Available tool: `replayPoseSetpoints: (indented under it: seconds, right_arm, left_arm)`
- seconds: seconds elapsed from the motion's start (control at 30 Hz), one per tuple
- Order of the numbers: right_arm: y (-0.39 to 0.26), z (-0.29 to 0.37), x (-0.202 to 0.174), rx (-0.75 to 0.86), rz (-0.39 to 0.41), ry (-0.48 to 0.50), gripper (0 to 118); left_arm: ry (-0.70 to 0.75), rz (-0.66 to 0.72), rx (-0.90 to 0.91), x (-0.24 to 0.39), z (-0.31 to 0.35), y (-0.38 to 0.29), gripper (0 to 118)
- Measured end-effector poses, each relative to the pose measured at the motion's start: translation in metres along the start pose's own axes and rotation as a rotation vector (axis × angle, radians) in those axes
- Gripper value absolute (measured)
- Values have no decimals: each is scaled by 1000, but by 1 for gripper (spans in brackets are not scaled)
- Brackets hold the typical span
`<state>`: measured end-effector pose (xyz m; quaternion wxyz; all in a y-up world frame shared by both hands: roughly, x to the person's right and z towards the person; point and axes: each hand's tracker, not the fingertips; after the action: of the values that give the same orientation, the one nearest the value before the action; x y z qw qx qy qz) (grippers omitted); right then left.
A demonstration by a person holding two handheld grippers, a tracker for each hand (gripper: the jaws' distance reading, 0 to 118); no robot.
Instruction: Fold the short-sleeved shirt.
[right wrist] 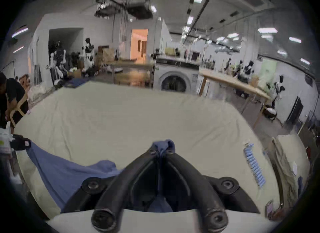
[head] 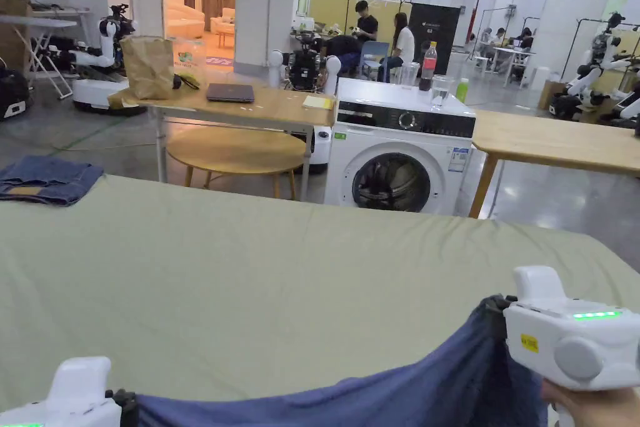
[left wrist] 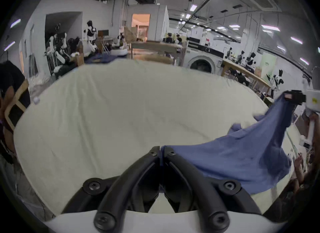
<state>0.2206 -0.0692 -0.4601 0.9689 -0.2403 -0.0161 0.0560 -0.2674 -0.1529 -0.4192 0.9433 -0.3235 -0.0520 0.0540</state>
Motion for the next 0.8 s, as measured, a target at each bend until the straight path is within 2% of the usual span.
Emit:
replayPoseSetpoints:
  seconds: [0.13, 0.4, 0.63, 0.8]
  right_arm:
    - [54, 45, 20, 117, -15, -19, 1]
    - [169, 87, 66, 326, -39, -97, 1]
    - [264, 106, 74, 482, -71, -143, 1]
    - [301, 110, 79, 528, -87, -153, 1]
  left_arm:
    - [26, 0, 110, 8, 12, 65, 0]
    - [84, -91, 293, 26, 42, 218, 0]
    - [128, -121, 453, 45, 68, 339, 0]
    - [150, -146, 547, 54, 86, 389, 0]
